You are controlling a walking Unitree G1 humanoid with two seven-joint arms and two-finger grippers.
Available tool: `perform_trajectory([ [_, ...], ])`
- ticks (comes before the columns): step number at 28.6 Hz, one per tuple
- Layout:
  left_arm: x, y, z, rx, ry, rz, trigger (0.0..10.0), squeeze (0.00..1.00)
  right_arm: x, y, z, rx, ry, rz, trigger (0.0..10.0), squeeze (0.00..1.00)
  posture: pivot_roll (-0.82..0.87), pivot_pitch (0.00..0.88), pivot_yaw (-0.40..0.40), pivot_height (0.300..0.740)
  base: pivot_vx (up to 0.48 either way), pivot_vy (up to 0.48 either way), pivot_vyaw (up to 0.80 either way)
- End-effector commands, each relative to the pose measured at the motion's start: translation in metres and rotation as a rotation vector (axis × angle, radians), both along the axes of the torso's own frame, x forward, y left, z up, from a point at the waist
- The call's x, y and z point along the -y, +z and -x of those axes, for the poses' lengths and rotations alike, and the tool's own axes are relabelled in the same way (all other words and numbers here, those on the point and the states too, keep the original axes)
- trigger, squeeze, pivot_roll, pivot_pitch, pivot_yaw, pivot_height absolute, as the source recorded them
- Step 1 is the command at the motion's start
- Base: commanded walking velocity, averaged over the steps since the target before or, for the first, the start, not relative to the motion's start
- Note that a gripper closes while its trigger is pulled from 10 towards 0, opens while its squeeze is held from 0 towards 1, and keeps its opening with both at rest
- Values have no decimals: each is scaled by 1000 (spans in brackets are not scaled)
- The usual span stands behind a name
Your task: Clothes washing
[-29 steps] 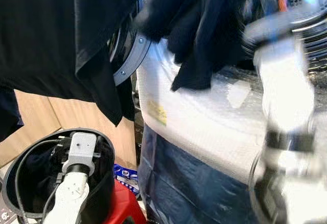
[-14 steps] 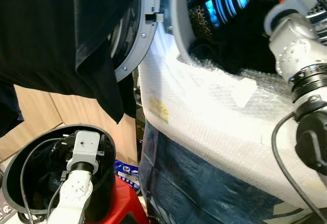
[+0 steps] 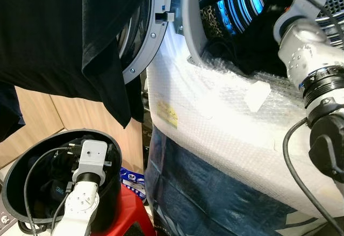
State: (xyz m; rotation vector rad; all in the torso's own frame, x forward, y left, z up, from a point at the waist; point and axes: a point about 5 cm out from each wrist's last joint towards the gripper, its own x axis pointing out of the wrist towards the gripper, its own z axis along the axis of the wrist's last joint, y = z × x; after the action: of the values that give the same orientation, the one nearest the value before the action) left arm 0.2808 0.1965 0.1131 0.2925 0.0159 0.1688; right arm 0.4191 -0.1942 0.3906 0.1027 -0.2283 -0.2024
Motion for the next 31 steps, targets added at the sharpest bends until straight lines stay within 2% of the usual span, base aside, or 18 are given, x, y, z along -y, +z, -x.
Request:
perform_trajectory([
  [1, 0, 2, 2, 1, -5, -24, 10000, 0, 16, 38, 13, 132, -105, 22, 10000, 1000, 40, 0, -47, 740, 0, 0, 0],
  [5, 3, 1, 3, -2, -6, -16, 10000, 0, 25, 45, 18, 164, -177, 19, 10000, 1000, 40, 0, -46, 740, 0, 0, 0],
  [6, 3, 1, 4, -5, -8, -15, 10000, 0, 21, 38, 15, 129, -172, 59, 10000, 1000, 42, 0, -41, 740, 0, 0, 0],
  [7, 3, 1, 4, -5, -8, -15, 10000, 0, 21, 38, 15, 129, -172, 59, 10000, 1000, 42, 0, -41, 740, 0, 0, 0],
  [9, 4, 1, 3, -10, -30, -19, 10000, 0, 7, 18, 6, 45, -79, 57, 10000, 1000, 38, 0, -34, 740, 0, 0, 0],
  [11, 7, 3, 1, -5, -46, -16, 10000, 0, -10, 1, -1, -23, 102, -126, 10000, 1000, 36, 0, -28, 740, 0, 0, 0],
  [12, 11, 6, -1, 4, -61, -10, 10000, 0, -12, -2, -2, -27, 116, -153, 10000, 1000, 36, 0, -28, 740, 0, 0, 0],
  [14, 16, 8, -1, 6, -74, -7, 10000, 0, -6, 9, 1, 6, 46, -79, 10000, 1000, 33, 0, -23, 740, 0, 0, 0],
  [16, 18, 8, -1, 5, -78, -3, 10000, 0, 1, 22, 6, 66, -6, -76, 10000, 1000, 31, 0, -23, 740, 0, 0, 0],
  [17, 19, 7, -1, 5, -81, 0, 10000, 0, 10, 39, 13, 152, -79, -61, 10000, 1000, 31, 0, -25, 740, 0, 0, 0],
  [19, 21, 7, -1, 5, -86, 2, 10000, 0, 20, 59, 22, 251, -133, -75, 10000, 1000, 28, 0, -24, 740, 0, 0, 0],
  [21, 21, 7, -1, 6, -87, 3, 10000, 0, 20, 60, 23, 253, -133, -81, 10000, 1000, 28, 0, -24, 740, 0, 0, 0],
  [23, 21, 8, -2, 4, -86, 3, 10000, 0, 19, 57, 21, 226, -151, -29, 10000, 1000, 28, 0, -24, 740, 0, 0, 0],
  [24, 21, 8, -2, 1, -85, 1, 10000, 0, 18, 51, 18, 183, -160, 22, 10000, 1000, 28, 0, -24, 740, 0, 0, 0],
  [26, 21, 8, -2, -2, -89, 1, 10000, 0, 17, 27, 10, 71, -178, 43, 10000, 1000, 18, 0, -19, 740, 0, 0, 0],
  [27, 21, 8, -2, -2, -89, 1, 10000, 0, 17, 27, 10, 71, -178, 43, 10000, 1000, 18, 0, -19, 740, 0, 0, 0],
  [29, 21, 7, -1, -6, -95, -1, 10000, 0, 13, 31, 11, 125, -117, -56, 10000, 1000, 13, 0, -14, 740, 0, 0, 0],
  [31, 21, 7, -1, -6, -96, -1, 10000, 0, 8, 35, 11, 148, -80, -45, 10000, 1000, 12, 0, -11, 740, 0, 0, 0],
])
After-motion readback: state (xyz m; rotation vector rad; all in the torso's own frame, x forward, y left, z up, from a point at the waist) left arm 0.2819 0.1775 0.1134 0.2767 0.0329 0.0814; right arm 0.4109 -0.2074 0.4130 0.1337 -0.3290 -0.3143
